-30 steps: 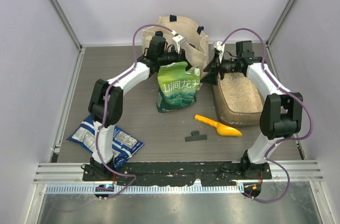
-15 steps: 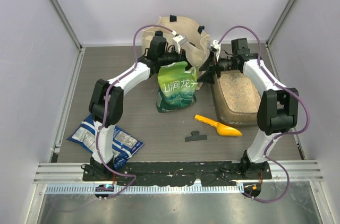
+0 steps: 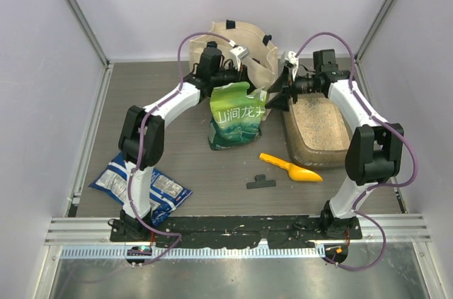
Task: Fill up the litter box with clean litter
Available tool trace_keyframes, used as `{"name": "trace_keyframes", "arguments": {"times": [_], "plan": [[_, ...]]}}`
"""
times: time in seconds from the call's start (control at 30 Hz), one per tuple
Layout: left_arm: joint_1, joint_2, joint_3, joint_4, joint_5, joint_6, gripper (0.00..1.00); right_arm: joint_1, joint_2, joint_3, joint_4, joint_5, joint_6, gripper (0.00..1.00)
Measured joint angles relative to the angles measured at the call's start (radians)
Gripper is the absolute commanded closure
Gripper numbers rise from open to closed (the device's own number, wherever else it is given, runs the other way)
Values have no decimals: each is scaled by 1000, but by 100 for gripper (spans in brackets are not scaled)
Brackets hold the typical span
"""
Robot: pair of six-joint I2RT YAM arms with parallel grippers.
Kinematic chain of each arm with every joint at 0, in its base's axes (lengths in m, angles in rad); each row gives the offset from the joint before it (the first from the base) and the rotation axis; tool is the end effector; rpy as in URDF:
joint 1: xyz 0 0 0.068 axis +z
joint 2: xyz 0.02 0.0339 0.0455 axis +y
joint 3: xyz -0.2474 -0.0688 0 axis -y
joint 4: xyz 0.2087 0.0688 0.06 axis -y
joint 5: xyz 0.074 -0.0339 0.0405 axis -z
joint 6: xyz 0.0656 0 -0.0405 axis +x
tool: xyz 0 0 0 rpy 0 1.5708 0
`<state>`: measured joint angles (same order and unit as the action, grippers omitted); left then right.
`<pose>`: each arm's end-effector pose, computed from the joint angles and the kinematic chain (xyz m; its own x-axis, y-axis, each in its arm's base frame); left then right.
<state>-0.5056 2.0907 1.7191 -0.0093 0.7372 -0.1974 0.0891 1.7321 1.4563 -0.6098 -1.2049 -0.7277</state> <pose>0.3924 -0.2676 0.2628 -0.4963 0.1088 -0.8613 0.8232 0.3741 -0.4271 0.3318 0.0911 0.2831 -0.1632 -0.2535 -0.9535 -0.9763 0.1810 0.1190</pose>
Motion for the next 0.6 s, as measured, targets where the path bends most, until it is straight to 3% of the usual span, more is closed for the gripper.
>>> {"name": "trace_keyframes", "arguments": {"times": [0.13,0.37,0.6], "plan": [[0,0,0,-13,-3,0,79,17,0,-28,47,26,15,20],[0,0,0,-16,-3,0,79,36,-12,-159,307,85,193,20],[0,0,0,-18,20,-3,79,36,-17,-170,430,84,290,19]]}}
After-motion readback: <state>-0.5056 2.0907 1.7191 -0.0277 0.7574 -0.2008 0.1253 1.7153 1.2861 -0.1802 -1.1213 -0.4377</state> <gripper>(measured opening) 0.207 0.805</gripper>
